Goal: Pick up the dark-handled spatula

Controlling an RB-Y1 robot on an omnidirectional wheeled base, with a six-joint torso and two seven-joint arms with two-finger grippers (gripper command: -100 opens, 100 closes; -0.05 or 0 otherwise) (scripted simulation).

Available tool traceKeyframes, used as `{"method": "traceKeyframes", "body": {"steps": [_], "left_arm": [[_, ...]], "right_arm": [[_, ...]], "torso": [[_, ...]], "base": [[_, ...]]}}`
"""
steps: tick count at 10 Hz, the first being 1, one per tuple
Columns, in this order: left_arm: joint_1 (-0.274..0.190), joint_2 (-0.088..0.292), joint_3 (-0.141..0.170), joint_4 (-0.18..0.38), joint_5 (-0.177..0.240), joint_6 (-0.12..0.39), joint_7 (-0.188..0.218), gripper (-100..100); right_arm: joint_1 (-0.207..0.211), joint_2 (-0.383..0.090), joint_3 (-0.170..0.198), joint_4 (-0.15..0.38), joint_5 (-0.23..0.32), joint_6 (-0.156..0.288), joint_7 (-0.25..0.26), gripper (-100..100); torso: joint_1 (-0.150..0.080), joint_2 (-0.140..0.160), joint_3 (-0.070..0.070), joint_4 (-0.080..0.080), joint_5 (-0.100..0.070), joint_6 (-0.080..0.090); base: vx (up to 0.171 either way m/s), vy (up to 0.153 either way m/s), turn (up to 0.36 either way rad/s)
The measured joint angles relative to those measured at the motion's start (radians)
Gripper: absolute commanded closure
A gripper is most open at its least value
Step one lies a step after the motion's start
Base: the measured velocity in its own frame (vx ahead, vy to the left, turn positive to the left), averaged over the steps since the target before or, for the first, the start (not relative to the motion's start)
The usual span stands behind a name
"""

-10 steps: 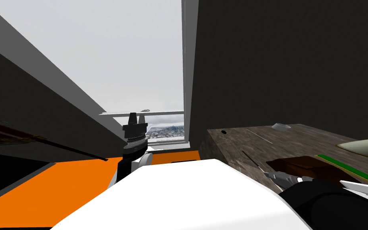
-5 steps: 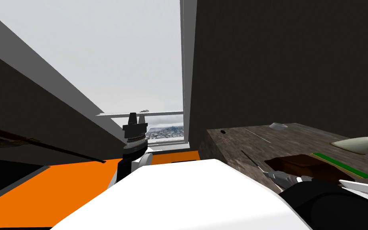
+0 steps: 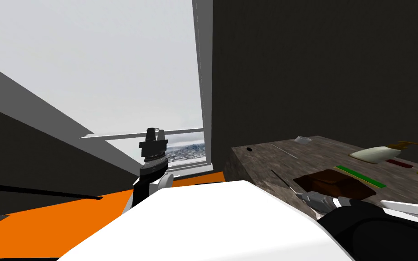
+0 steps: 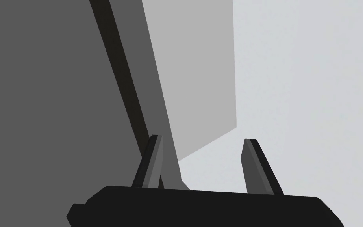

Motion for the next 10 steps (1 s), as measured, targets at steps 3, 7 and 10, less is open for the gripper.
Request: {"method": "traceKeyframes", "body": {"steps": [3, 7, 10], "left_arm": [[0.000, 0.000, 0.000, 0.000, 0.000, 0.000, 0.000, 0], [0.000, 0.000, 0.000, 0.000, 0.000, 0.000, 0.000, 0], [0.000, 0.000, 0.000, 0.000, 0.000, 0.000, 0.000, 0]], "right_arm": [[0.017, -0.044, 0.012, -0.052, -0.074, 0.002, 0.083, 100], [0.037, -0.096, 0.023, -0.126, -0.160, 0.015, 0.189, 100], [0.053, -0.141, 0.034, -0.181, -0.231, 0.020, 0.274, 100]], "torso": [[0.000, -0.001, 0.000, 0.000, 0.000, 0.000], [0.000, 0.000, 0.000, 0.000, 0.000, -0.001], [0.000, -0.001, 0.000, 0.000, 0.000, -0.001]], "base": [[0.063, -0.020, -0.097], [0.067, -0.019, -0.150], [0.063, -0.011, -0.113]]}}
